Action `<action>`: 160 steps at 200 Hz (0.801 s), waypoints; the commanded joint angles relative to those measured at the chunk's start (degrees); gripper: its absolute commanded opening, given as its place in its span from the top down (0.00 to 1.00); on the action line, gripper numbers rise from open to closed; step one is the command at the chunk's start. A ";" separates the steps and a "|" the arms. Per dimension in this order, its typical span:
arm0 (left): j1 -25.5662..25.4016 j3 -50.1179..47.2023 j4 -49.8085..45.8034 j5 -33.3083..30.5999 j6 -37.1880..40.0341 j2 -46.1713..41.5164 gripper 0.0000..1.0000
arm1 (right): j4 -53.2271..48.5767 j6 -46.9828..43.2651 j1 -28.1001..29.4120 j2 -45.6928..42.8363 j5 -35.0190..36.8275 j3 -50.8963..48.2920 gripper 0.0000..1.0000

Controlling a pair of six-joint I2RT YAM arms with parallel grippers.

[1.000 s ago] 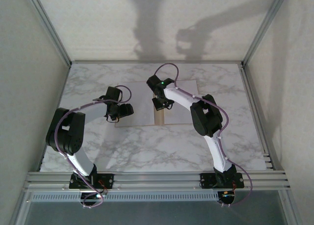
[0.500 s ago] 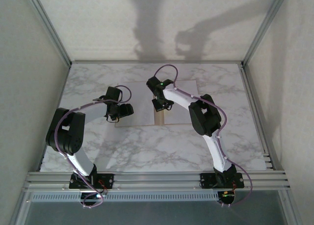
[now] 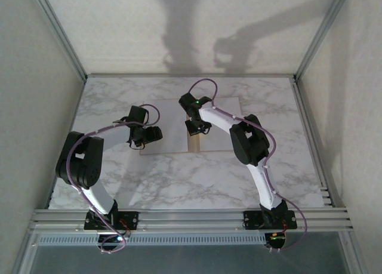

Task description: Put the files into the folder

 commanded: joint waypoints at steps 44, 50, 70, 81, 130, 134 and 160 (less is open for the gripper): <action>0.44 -2.89 -1.48 -0.41 -0.52 1.86 0.29 | 0.37 1.97 0.37 2.59 -8.92 -2.18 0.97; 0.44 -2.80 -1.38 -0.32 -0.54 1.88 0.29 | 0.20 2.13 0.31 2.57 -9.01 -1.93 0.97; 0.45 -2.79 -1.40 -0.32 -0.55 1.91 0.29 | -0.03 2.56 0.15 2.10 -9.69 -1.63 0.97; 0.45 -2.88 -1.42 -0.32 -0.46 1.83 0.29 | -0.03 2.82 -0.04 1.81 -10.44 -1.63 0.97; 0.45 -2.89 -1.57 -0.40 -0.33 1.60 0.29 | -0.45 4.23 -1.00 1.04 -12.21 -1.01 0.97; 0.44 -2.89 -1.57 -0.45 -0.33 1.61 0.29 | -0.54 4.22 -1.00 0.95 -12.17 -0.93 0.97; 0.43 -2.98 -1.54 -0.54 -0.35 1.52 0.29 | -1.68 3.83 -1.23 0.42 -10.30 -0.21 0.97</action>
